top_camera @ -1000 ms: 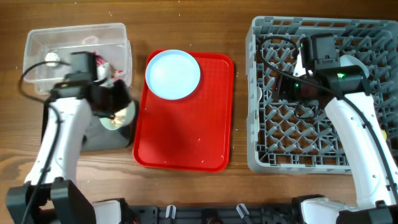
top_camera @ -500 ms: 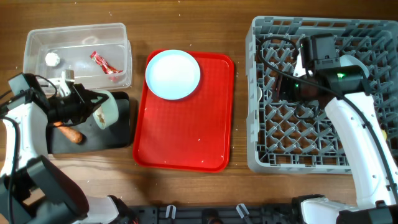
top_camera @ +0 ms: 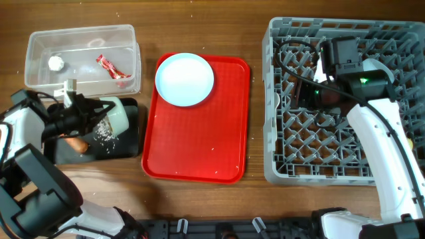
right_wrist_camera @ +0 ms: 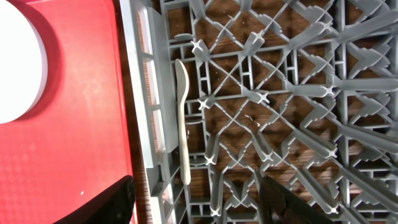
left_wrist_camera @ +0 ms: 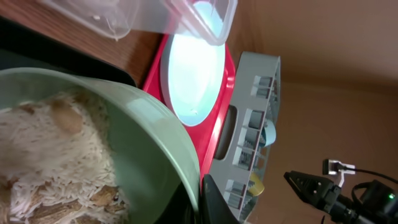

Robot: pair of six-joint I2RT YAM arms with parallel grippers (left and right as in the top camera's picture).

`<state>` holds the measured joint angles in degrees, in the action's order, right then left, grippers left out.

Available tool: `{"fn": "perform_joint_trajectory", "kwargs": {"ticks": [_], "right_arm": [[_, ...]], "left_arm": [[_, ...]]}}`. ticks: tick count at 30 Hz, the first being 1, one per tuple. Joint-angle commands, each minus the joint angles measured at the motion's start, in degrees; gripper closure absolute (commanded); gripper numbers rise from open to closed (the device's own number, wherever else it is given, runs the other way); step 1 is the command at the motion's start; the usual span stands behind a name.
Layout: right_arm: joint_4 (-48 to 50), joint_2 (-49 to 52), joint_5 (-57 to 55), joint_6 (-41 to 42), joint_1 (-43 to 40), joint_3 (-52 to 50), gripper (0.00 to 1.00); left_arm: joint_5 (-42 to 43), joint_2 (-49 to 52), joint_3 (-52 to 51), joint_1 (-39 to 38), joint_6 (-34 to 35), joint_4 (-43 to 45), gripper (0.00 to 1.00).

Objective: Sort waste into correct bins and load items into the dishwasher rack
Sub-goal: 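Lift the green bowl over the black tray and tip out the rice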

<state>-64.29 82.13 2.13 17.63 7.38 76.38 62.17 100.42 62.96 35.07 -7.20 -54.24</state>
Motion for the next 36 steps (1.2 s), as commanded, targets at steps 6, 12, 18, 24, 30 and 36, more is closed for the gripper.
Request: {"fn": "perform_joint_trajectory", "kwargs": {"ticks": [6, 12, 18, 24, 30, 36], "right_arm": [[-0.7, -0.2, 0.3, -0.9, -0.1, 0.1, 0.35], [-0.9, -0.2, 0.3, -0.9, -0.1, 0.1, 0.35], [-1.0, -0.2, 0.3, -0.9, -0.1, 0.1, 0.34], [-1.2, -0.2, 0.3, -0.9, -0.1, 0.1, 0.34], [-1.2, -0.2, 0.3, -0.9, -0.1, 0.1, 0.34], [-1.4, -0.2, 0.3, -0.9, -0.1, 0.1, 0.34]], "left_arm": [[13.3, 0.6, -4.6, 5.5, -12.7, 1.0, 0.96], [18.6, 0.6, -8.7, 7.6, -21.4, 1.0, 0.96], [19.6, 0.6, -10.0, 7.6, -24.1, 1.1, 0.96], [19.6, 0.6, -10.1, 7.6, -24.1, 1.0, 0.96], [19.6, 0.6, -10.1, 7.6, -24.1, 1.0, 0.96], [19.6, 0.6, -10.1, 7.6, -24.1, 1.0, 0.96]]}}
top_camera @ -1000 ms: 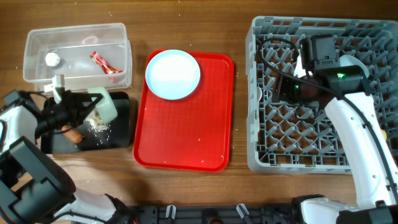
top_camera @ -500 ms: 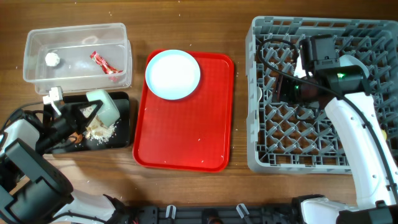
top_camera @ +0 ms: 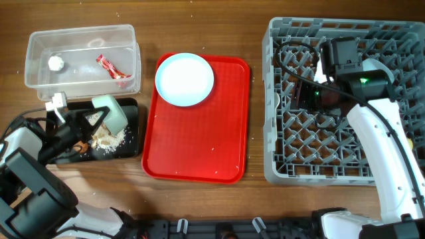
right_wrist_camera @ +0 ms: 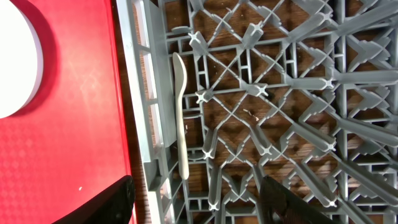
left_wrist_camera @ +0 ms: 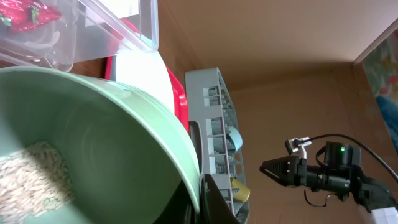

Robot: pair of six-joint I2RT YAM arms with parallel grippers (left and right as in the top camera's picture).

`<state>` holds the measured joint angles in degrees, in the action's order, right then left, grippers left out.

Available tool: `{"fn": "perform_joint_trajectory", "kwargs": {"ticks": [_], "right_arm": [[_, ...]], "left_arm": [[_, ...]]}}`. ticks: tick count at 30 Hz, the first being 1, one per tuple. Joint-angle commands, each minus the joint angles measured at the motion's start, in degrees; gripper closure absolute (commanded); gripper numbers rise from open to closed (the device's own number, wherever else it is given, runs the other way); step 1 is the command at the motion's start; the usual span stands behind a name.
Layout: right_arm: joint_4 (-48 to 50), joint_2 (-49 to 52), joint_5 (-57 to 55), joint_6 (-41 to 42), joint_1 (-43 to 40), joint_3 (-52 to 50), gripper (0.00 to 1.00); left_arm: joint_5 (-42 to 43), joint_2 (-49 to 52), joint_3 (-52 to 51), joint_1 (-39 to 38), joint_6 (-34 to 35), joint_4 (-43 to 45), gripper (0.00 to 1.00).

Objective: Sort waste into correct bins and load items into the dishwasher rack
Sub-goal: 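Lift the green bowl over the black tray and tip out the rice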

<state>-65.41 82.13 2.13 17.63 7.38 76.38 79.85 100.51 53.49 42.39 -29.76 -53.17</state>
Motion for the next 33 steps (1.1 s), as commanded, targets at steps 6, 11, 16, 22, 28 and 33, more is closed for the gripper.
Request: {"fn": "perform_joint_trajectory", "kwargs": {"ticks": [6, 11, 16, 22, 28, 33], "right_arm": [[-0.5, -0.2, 0.3, -0.5, -0.1, 0.1, 0.34], [-0.7, -0.2, 0.3, -0.5, -0.1, 0.1, 0.34], [-0.9, -0.2, 0.3, 0.6, -0.1, 0.1, 0.34], [-0.9, -0.2, 0.3, 0.6, -0.1, 0.1, 0.34], [-0.9, -0.2, 0.3, 0.6, -0.1, 0.1, 0.34], [-0.9, -0.2, 0.3, 0.6, -0.1, 0.1, 0.34]], "left_arm": [[0.6, 0.5, -0.6, 0.6, 6.2, 0.0, 0.96], [0.2, 0.5, -0.6, 2.6, 9.9, -0.1, 0.96], [5.0, 0.4, -0.6, 4.2, 0.1, -3.2, 0.96], [6.2, 0.4, -0.6, 4.2, 2.9, -3.2, 0.96], [6.6, 0.4, -0.6, 4.0, -3.7, -5.8, 0.96], [6.1, 0.4, -0.6, 3.9, -2.6, -4.9, 0.96]]}}
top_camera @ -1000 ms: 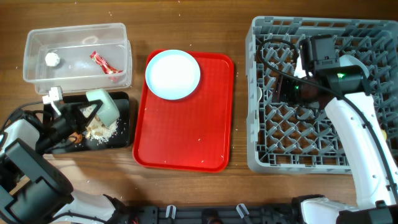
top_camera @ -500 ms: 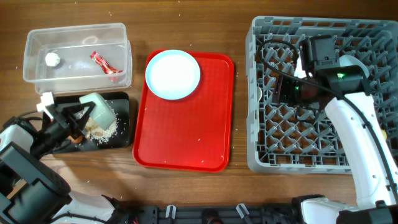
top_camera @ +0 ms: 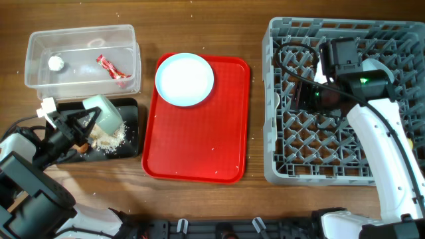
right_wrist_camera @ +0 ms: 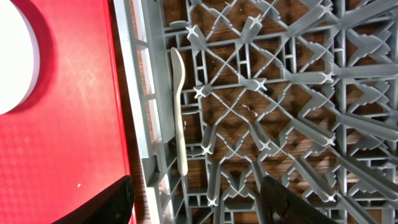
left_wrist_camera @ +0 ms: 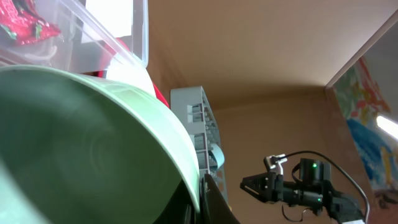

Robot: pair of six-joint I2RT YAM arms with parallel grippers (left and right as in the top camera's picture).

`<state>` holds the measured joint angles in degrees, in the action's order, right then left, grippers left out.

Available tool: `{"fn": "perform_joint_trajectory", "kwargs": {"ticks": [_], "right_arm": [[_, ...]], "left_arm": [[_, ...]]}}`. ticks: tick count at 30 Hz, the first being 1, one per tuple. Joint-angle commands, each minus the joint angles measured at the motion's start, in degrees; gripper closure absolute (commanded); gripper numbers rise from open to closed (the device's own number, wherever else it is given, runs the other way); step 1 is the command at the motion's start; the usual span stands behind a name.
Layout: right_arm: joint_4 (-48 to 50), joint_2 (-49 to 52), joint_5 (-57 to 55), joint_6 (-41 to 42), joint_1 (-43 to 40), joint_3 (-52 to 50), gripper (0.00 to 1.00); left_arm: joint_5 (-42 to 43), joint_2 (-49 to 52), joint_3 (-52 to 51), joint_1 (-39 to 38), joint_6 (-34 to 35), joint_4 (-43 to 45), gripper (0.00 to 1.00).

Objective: Sort waste into correct bins and load items into the dishwasher rack
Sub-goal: 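Lift the green bowl over the black tray and tip out the rice, then set the empty green bowl back on the red tray with the left gripper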

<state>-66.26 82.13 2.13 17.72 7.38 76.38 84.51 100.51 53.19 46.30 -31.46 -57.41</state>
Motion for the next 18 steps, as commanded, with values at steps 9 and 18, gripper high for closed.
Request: {"fn": "perform_joint_trajectory", "kwargs": {"ticks": [9, 18], "right_arm": [[0.0, -0.2, 0.5, 0.4, -0.1, 0.1, 0.34], [0.4, -0.2, 0.3, 0.3, -0.1, 0.1, 0.34]], "left_arm": [[1.4, -0.1, -0.3, -10.1, -3.0, -2.4, 0.96], [-6.2, -4.8, 0.6, -32.2, 1.7, 6.6, 0.96]]}}
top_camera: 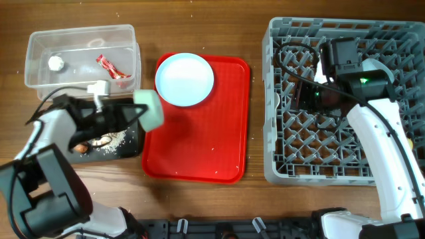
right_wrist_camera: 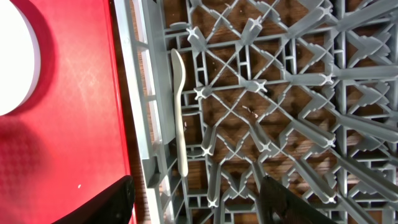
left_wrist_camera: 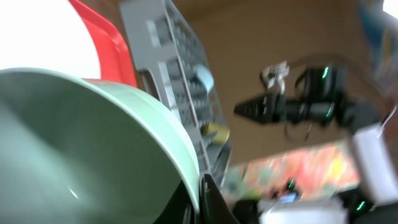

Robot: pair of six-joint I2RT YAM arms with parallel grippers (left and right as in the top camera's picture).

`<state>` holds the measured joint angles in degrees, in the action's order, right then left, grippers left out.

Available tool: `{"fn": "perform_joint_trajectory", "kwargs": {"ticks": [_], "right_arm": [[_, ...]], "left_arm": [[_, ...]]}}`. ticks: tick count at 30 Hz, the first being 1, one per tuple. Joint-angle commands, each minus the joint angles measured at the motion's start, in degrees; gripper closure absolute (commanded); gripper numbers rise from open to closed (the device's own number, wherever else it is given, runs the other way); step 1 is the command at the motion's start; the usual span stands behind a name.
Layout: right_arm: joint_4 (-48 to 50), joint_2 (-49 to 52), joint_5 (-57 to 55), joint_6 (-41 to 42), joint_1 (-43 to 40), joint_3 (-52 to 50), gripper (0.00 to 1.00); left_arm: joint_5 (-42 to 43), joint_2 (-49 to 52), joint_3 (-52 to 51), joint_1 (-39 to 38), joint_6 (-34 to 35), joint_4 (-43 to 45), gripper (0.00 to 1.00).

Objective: Sort waste into correct bins and load items into the dishwasher rack
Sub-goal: 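Set the empty green bowl back on the red tray with the left gripper, then grasp the green bowl with the right gripper and lift it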

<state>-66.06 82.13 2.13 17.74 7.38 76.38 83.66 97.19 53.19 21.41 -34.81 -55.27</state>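
My left gripper is shut on the rim of a pale green bowl, held on its side over the left edge of the red tray. In the left wrist view the bowl fills the frame and is empty, with my left gripper pinching its rim. A white plate lies on the tray's far left corner. My right gripper hangs open over the grey dishwasher rack, above a pale wooden utensil lying in it.
A black bin left of the tray holds rice and food scraps. Behind it a clear bin holds a red wrapper and a white crumpled ball. The dishwasher rack fills the right side under my right arm.
My left gripper has carried the green bowl from above the black bin to the right, to the tray's left edge. The right arm has not moved.
The bowl was first tipped over the black bin with rice in it. Then only a little rice remained inside and more lay in the bin. Then the bowl was empty above the bin, and now it is at the tray. My right gripper stayed open over the rack.
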Motion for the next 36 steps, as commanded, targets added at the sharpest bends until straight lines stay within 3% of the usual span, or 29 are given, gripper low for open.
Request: {"fn": "perform_joint_trajectory", "kwargs": {"ticks": [1, 4, 8, 11, 17, 18, 23, 30, 36], "right_arm": [[0.2, -0.2, 0.4, 0.3, -0.1, 0.1, 0.34], [0.3, -0.2, 0.5, 0.4, -0.1, 0.1, 0.34], [0.4, -0.2, 0.5, 0.4, -0.1, 0.1, 0.34], [0.5, -0.2, 0.6, 0.4, -0.1, 0.1, 0.33], [2.8, -0.2, 4.4, 0.3, -0.1, 0.0, 0.32], [3.0, -0.1, 4.4, 0.3, 0.0, 0.0, 0.32], [5.7, -0.1, 6.4, 0.3, 1.0, 0.0, 0.3], [15.1, 2.2, 7.6, 0.3, 12.3, 0.0, 0.27], [18.7, 9.4, 8.3, 0.5, 18.9, 0.0, 0.26]], "left_arm": [[-8.4, -1.5, 0.6, -9.9, 9.6, 7.3, 0.96], [-20.4, -1.5, 0.6, -18.5, 24.5, 17.2, 0.96], [-38.5, -1.5, 0.7, -32.6, 37.9, 26.5, 0.96], [-51.6, -1.5, 0.7, -40.9, 45.2, 29.3, 0.96], [-63.2, -1.5, 0.7, -51.7, 52.9, 34.7, 0.95], [-64.3, -1.5, 0.7, -52.2, 54.2, 35.2, 0.88], [-64.5, -3.3, 0.7, -51.3, 55.3, 34.9, 0.44], [-64.7, -17.9, 0.8, -39.7, 57.8, 26.4, 0.39], [-70.4, -25.6, 0.8, -26.0, 57.7, 13.3, 0.21]]}}
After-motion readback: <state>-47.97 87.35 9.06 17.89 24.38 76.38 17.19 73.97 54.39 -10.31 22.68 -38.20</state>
